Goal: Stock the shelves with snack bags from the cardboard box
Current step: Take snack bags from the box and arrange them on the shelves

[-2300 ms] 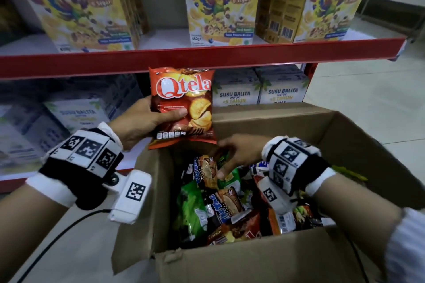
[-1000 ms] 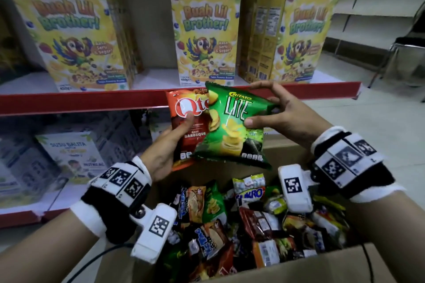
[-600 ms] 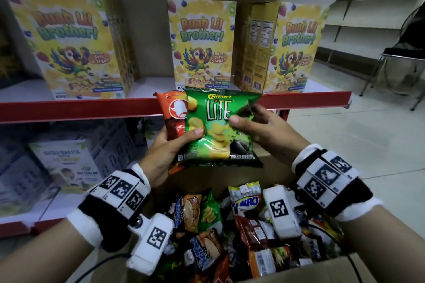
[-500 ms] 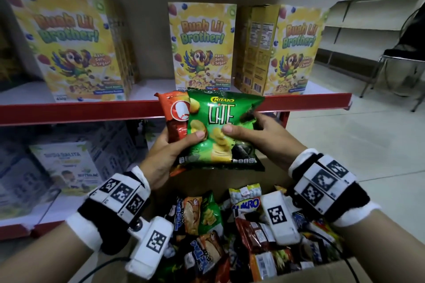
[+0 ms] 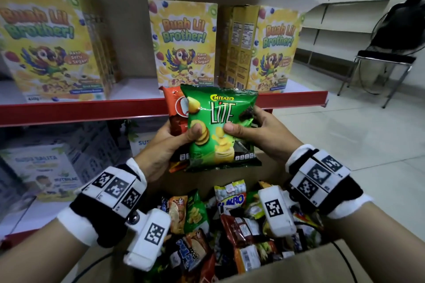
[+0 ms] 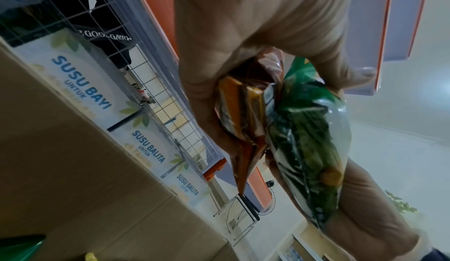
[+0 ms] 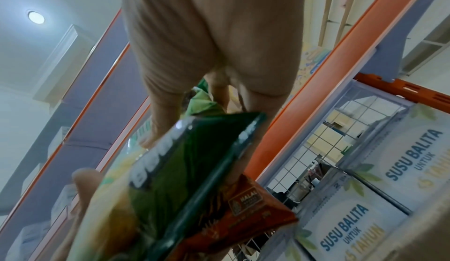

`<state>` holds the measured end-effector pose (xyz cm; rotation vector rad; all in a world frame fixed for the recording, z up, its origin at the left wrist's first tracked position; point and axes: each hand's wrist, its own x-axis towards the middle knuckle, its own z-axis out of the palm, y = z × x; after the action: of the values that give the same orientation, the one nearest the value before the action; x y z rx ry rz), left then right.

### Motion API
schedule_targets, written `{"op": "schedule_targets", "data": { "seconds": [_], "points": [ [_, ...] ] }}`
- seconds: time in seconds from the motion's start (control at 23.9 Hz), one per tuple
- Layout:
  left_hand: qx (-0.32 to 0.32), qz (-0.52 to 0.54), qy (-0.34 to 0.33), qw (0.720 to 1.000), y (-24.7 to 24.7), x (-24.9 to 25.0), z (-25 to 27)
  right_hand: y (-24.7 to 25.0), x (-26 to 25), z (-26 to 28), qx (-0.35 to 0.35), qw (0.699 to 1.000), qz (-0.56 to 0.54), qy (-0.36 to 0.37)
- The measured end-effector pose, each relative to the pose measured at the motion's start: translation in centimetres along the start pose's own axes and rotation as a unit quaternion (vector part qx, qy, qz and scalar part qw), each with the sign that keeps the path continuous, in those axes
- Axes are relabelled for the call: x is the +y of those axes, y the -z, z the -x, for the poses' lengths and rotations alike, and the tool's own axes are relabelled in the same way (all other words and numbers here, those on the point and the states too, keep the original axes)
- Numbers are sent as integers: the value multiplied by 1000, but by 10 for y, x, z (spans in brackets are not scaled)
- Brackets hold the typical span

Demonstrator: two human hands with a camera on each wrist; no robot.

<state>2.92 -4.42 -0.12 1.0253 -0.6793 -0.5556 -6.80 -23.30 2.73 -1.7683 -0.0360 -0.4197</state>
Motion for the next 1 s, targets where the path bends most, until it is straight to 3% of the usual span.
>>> {"op": "schedule_targets", "data": {
  "seconds": [0.17,0.33,0.59,0.75,0.84,1.0],
  "points": [
    [1,-19,0,1000,-14,-5,-6,16,-3,3,40,999,3,4],
    [-6,14,23,1000,-31,-24,-8,25,-3,15,24,1000,-2,-12],
    [40,16,98,994,-34,-47,-17,58,3,33,-42,984,102,-139],
    [46,24,98,994,-28,-53,-21,89,35,39,23,968,101,-229],
    [39,26,109,993,-27,-56,-22,100,59,36,20,941,225,-253],
    [28,-3,109,994,-32,-60,-24,101,105,29,-133,841,407,-330]
  ]
}}
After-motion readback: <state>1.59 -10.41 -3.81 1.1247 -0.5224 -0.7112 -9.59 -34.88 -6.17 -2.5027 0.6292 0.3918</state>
